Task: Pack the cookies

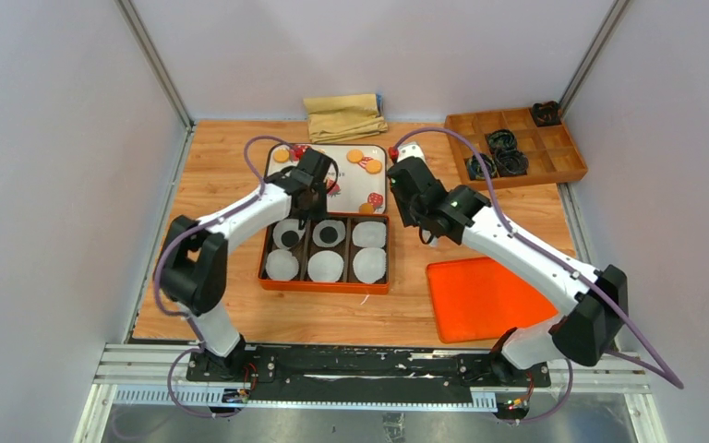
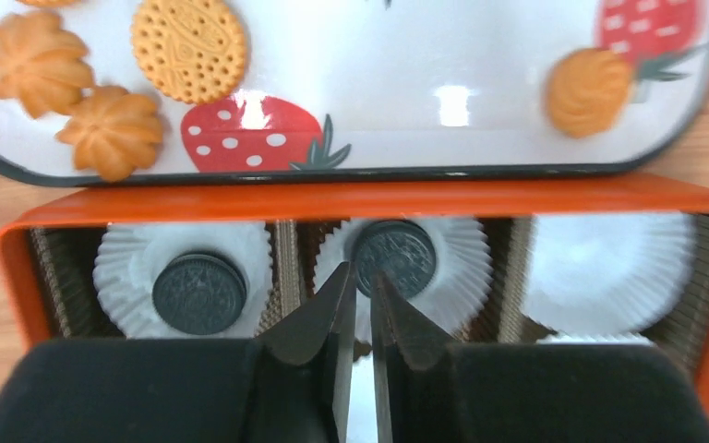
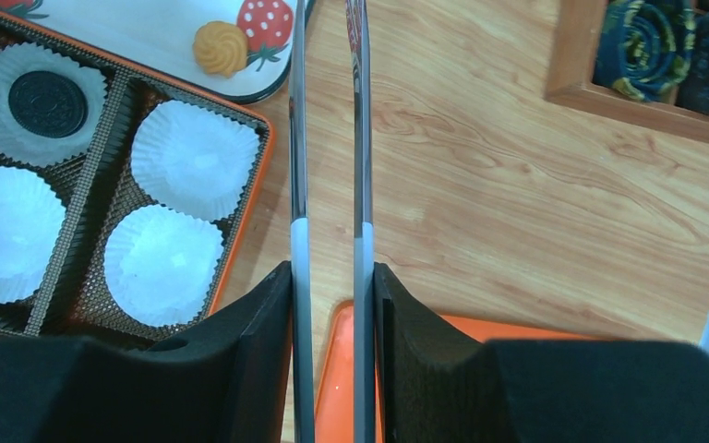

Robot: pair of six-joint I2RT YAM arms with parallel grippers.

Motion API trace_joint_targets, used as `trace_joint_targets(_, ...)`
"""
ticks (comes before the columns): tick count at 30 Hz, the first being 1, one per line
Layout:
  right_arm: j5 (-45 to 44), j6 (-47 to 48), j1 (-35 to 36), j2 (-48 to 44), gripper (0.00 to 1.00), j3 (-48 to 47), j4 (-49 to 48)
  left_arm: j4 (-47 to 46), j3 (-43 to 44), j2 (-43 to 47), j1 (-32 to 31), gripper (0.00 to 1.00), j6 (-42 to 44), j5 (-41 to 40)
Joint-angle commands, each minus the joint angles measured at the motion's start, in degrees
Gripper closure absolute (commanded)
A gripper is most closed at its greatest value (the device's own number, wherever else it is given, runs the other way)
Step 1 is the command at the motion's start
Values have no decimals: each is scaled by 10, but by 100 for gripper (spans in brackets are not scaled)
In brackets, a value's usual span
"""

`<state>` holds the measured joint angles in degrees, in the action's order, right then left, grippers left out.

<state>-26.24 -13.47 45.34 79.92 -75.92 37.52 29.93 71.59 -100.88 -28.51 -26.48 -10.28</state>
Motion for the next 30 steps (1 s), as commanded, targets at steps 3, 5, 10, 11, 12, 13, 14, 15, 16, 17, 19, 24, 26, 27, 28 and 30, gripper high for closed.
trace_joint_targets(3, 68, 28, -23, 45, 70, -53, -43, 14, -10, 150, -15, 67, -9, -17)
trace_joint_targets(5, 89, 35, -28, 73, 70, -70, -50, 16, -8, 175, -15, 64, -8, -18)
trace_joint_targets(10, 159, 55, -31, 152, 70, -131, -52, 3, -11, 226, -15, 61, -1, -69)
trace_joint_targets(11, 170, 54, -31, 168, 70, -144, -52, 2, -8, 230, -15, 60, 3, -81)
trace_joint_targets(12, 180, 52, -31, 185, 69, -155, -54, 3, -4, 232, -15, 60, 6, -92)
trace_joint_targets(13, 189, 52, -31, 201, 67, -166, -55, 6, 2, 232, -15, 59, 9, -99)
trace_joint_targets(14, 195, 52, -31, 217, 65, -179, -56, 11, 8, 230, -15, 59, 12, -105)
trace_joint_targets(15, 201, 57, -31, 233, 62, -192, -55, 16, 13, 228, -15, 59, 14, -109)
trace_joint_targets(16, 208, 62, -31, 245, 60, -206, -55, 20, 17, 225, -15, 59, 15, -111)
trace_joint_targets(17, 214, 65, -31, 257, 59, -218, -54, 23, 19, 223, -15, 59, 16, -113)
trace_joint_targets(19, 216, 69, -32, 277, 58, -240, -52, 23, 17, 221, -15, 59, 17, -115)
trace_joint_targets(24, 244, 74, -33, 322, 53, -283, -42, 22, 13, 216, -11, 60, 20, -118)
trace_joint_targets(26, 244, 74, -33, 342, 52, -303, -31, 22, 15, 215, -8, 60, 23, -117)
trace_joint_targets(27, 245, 75, -34, 351, 51, -312, -27, 21, 16, 214, -7, 60, 24, -116)
trace_joint_targets(28, 245, 75, -33, 361, 50, -322, -20, 20, 16, 214, -6, 60, 24, -115)
trace_joint_targets(30, 251, 77, -34, 381, 49, -347, -2, 19, 16, 212, -4, 60, 25, -113)
